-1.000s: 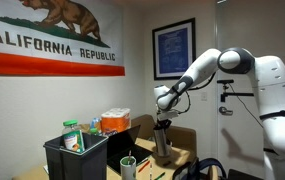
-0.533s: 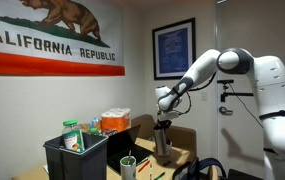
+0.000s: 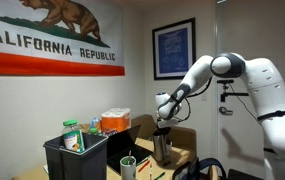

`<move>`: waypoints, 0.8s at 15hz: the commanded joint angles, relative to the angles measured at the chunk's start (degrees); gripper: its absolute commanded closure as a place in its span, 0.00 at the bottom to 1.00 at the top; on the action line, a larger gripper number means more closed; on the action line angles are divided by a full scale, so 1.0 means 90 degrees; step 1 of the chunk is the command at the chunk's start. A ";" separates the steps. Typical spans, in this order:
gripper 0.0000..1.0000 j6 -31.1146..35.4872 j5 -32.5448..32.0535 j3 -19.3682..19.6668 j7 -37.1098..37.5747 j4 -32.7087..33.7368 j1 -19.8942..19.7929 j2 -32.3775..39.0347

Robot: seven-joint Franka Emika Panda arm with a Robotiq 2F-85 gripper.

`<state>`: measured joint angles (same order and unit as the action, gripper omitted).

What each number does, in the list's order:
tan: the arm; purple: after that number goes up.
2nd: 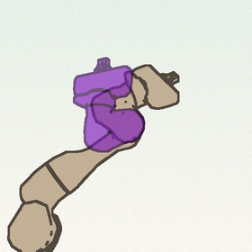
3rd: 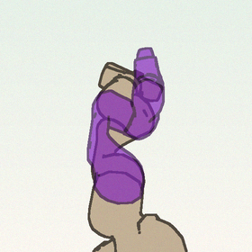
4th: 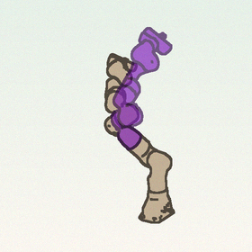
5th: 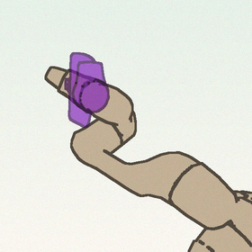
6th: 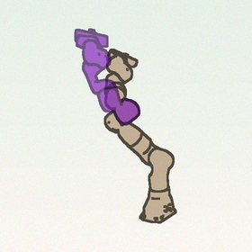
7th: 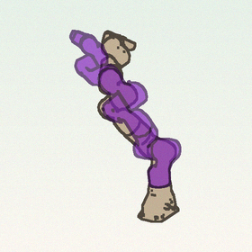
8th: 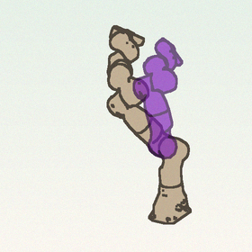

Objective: Move the silver cup to the left of the empty paper towel

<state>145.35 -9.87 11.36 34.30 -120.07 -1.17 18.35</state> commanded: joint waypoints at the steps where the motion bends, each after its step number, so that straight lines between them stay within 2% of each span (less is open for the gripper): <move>1: 0.93 0.0364 0.0076 0.0078 0.0141 -0.0031 0.0078 0.0047; 8: 0.93 0.0517 0.0182 0.0097 0.0104 -0.0052 0.0115 0.0189; 9: 0.68 0.0519 0.0210 0.0094 0.0092 -0.0059 0.0111 0.0188; 10: 0.65 0.0529 0.0224 0.0104 0.0107 -0.0066 0.0121 0.0188; 12: 0.51 0.0573 0.0270 0.0112 0.0111 -0.0071 0.0122 0.0175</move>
<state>148.90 -8.45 11.45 34.31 -119.97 -0.97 20.80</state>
